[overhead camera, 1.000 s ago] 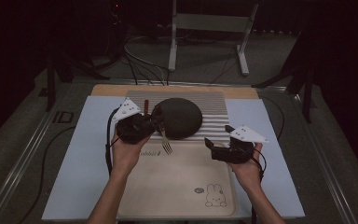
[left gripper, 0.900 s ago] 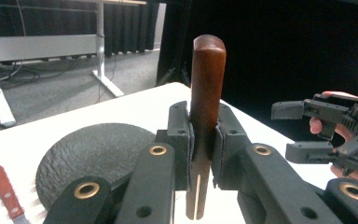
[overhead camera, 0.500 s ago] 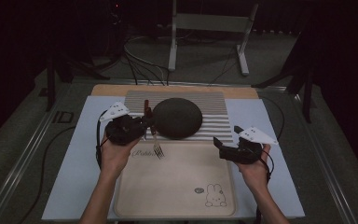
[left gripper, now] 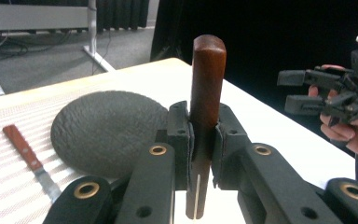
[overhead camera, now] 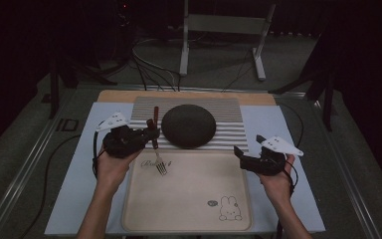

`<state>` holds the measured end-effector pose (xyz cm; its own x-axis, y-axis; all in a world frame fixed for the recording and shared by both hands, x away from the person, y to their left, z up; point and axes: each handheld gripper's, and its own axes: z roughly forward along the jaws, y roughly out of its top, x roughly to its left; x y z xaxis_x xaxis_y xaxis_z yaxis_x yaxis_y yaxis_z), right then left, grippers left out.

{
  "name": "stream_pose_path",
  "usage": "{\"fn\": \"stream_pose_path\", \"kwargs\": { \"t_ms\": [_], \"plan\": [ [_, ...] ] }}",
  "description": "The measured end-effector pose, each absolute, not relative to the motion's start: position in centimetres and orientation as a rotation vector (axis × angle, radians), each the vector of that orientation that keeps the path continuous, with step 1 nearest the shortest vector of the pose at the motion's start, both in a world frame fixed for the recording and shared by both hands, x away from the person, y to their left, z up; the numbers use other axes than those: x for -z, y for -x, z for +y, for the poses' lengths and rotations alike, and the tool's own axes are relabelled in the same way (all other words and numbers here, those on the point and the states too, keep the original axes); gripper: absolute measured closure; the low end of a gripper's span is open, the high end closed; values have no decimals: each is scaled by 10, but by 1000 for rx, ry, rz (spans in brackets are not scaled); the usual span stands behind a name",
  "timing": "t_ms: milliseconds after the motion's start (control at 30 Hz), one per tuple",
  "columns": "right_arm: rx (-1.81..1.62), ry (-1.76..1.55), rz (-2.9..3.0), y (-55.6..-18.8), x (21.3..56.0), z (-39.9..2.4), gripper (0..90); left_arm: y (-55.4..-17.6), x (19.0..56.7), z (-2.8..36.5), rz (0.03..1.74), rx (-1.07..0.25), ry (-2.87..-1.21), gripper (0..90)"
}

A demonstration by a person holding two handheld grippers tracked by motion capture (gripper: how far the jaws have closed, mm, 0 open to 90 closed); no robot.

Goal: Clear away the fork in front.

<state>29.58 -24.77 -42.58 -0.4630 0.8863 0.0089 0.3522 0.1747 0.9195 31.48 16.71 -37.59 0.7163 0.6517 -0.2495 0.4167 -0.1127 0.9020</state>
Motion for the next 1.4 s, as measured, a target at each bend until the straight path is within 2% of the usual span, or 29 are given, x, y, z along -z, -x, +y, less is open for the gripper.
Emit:
{"fn": "stream_pose_path", "kwargs": {
  "t_ms": [633,833,1033,1400],
  "plan": [
    [-1245,-1176,1904,-295,428,-250,117,-300,403,208,936,-166,-1811,803],
    [-1239,-1188,1899,-295,429,-252,117,-296,414,215,950,-100,-1836,802],
    [-1229,-1188,1908,-295,431,-250,118,-299,429,214,919,38,-1850,796],
    [-1222,-1189,1914,-296,432,-250,118,-317,460,204,1003,-54,-1940,748]
  ]
}}
